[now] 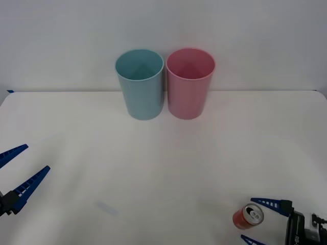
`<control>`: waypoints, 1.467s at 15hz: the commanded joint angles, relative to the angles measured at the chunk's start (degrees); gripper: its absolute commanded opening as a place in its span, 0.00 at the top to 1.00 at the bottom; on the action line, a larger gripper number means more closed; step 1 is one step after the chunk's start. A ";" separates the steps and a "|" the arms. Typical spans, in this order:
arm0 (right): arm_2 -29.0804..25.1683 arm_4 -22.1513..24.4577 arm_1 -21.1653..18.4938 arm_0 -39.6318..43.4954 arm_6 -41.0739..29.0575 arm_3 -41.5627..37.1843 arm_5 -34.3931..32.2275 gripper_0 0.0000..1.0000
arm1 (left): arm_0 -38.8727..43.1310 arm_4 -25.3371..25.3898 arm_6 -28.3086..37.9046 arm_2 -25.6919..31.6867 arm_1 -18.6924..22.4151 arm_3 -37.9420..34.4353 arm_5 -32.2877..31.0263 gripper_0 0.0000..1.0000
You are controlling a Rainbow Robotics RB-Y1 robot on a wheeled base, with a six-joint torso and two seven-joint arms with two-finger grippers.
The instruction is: Grasp the object on the table and drop it into the matching bin: aluminum can to the light blue bin, PET bottle to the pink bin.
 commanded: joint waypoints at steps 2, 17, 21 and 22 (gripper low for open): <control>0.96 0.02 1.67 -0.50 1.08 0.00 2.03 0.00 | 0.00 0.00 0.00 0.00 0.00 0.00 0.00 0.00; 1.66 -0.94 4.48 -0.33 8.90 0.00 3.34 0.00 | 0.00 0.00 0.00 0.00 0.00 0.00 0.00 0.00; 2.01 -1.12 4.39 -0.33 8.99 0.00 3.78 0.82 | 0.00 0.00 0.00 0.00 0.00 0.00 0.00 0.00; 2.54 -1.38 4.48 -0.33 9.07 0.00 4.66 0.99 | 0.00 0.00 0.00 0.00 0.00 0.00 0.00 0.00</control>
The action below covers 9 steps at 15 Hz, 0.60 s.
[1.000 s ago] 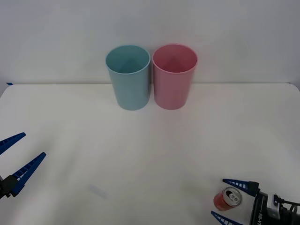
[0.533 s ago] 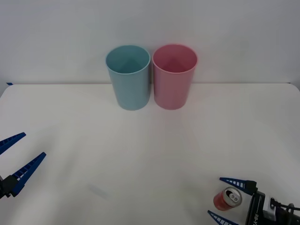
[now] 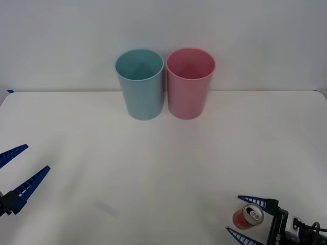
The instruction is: Grasp the object on the table and drop it into the matching bin: aluminum can to the light blue bin, PET bottle to the pink bin.
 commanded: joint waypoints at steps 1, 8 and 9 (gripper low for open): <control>0.72 -0.40 -0.08 0.01 0.18 -0.01 1.91 1.00 | 0.00 0.00 0.00 0.00 0.00 0.00 0.00 0.00; 1.43 -1.72 -0.08 0.18 -0.44 -0.01 2.26 1.00 | 0.00 0.00 0.00 0.00 0.00 0.00 0.00 0.00; 1.43 -1.80 -0.08 0.09 -0.61 -0.01 2.18 1.00 | 0.00 0.00 0.00 0.00 0.00 0.00 0.00 0.00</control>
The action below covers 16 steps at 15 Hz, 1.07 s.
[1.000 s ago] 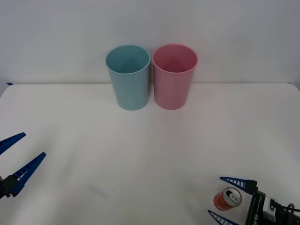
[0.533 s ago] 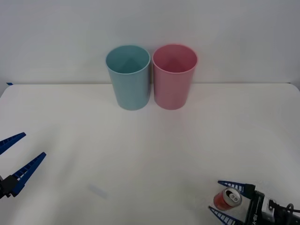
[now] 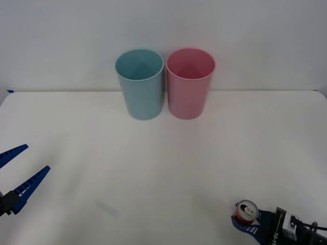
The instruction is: Grasp the object on the table and drop it into the matching bin: aluminum can to the light blue bin, PET bottle to the pink bin.
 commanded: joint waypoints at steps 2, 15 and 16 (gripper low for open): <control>0.00 -0.76 -0.16 -0.33 -0.66 -0.28 -0.59 1.00 | 0.00 0.00 0.00 0.00 0.00 0.00 0.00 0.00; -0.08 -5.77 -1.74 2.13 -21.14 -19.62 0.90 1.00 | 0.00 0.00 0.00 0.00 0.00 0.00 0.00 0.00; -0.08 -6.03 -1.83 2.13 -22.98 -21.38 1.52 1.00 | 0.00 0.00 0.00 0.00 0.00 0.00 0.00 0.00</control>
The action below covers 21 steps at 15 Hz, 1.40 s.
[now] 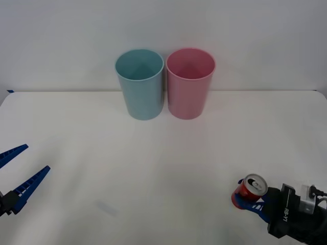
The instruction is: Grasp the object on the table and drop it into the matching bin: aluminum can to the light blue bin, PET bottle to the pink bin.
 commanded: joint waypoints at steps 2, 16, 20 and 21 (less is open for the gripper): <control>-0.24 -0.87 -0.56 0.00 -7.58 -7.63 2.84 1.00 | 0.00 0.00 0.00 0.00 0.00 0.00 0.00 0.00; 5.47 -3.42 -5.39 -8.70 -26.57 -22.31 20.51 1.00 | 0.00 0.00 0.00 0.00 0.00 0.00 0.00 0.00; 10.13 -3.24 -8.47 -13.80 -26.92 -24.33 29.56 1.00 | 0.00 0.00 0.00 0.00 0.00 0.00 0.00 0.00; 10.48 -2.10 -8.56 -15.47 -27.27 -24.33 30.35 1.00 | 0.00 0.00 0.00 0.00 0.00 0.00 0.00 0.00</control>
